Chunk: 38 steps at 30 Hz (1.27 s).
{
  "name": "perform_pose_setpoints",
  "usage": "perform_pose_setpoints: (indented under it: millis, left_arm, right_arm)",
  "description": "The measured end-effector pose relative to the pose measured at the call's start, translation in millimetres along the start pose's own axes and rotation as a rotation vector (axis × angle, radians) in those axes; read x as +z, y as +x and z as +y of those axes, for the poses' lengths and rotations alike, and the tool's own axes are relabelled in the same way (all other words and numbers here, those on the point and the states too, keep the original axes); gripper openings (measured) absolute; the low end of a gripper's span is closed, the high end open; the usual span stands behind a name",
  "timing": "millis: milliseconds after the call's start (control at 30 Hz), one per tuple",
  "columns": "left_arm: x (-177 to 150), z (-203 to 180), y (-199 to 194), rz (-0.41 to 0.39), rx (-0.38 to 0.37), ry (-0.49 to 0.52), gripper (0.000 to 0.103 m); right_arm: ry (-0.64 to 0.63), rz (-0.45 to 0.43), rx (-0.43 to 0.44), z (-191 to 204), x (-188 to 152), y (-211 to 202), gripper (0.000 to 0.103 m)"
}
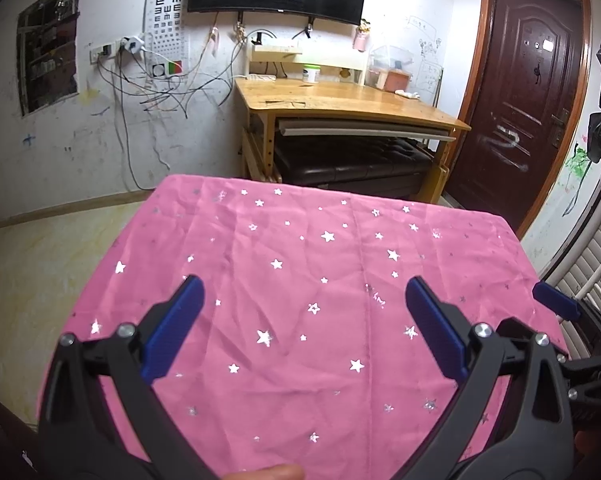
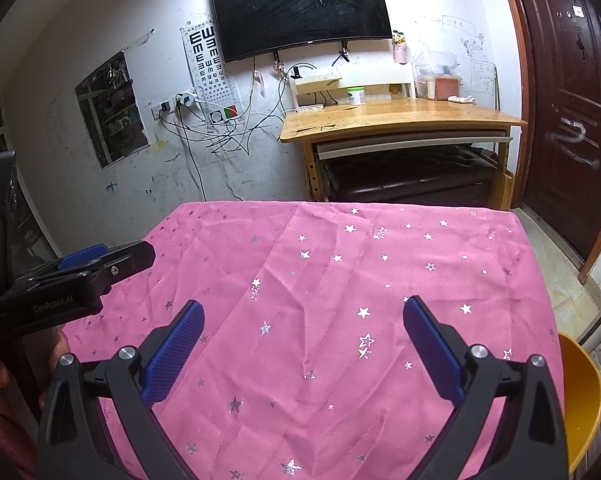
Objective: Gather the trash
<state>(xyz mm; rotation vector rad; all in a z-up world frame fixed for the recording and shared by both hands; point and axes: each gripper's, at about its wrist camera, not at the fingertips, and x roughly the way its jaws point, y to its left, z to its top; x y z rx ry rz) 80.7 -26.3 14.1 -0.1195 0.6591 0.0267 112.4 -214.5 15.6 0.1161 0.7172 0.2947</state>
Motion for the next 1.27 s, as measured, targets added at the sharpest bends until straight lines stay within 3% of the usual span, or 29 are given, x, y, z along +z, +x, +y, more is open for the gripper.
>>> perform_pose_setpoints:
  millis: [1267]
  left_arm:
    - [-1.4, -2.9, 1.3, 0.007, 0.005, 0.028, 0.096]
  right_arm:
    - [0.005, 0.003, -0.002, -1.5, 0.8, 2.8, 0.094]
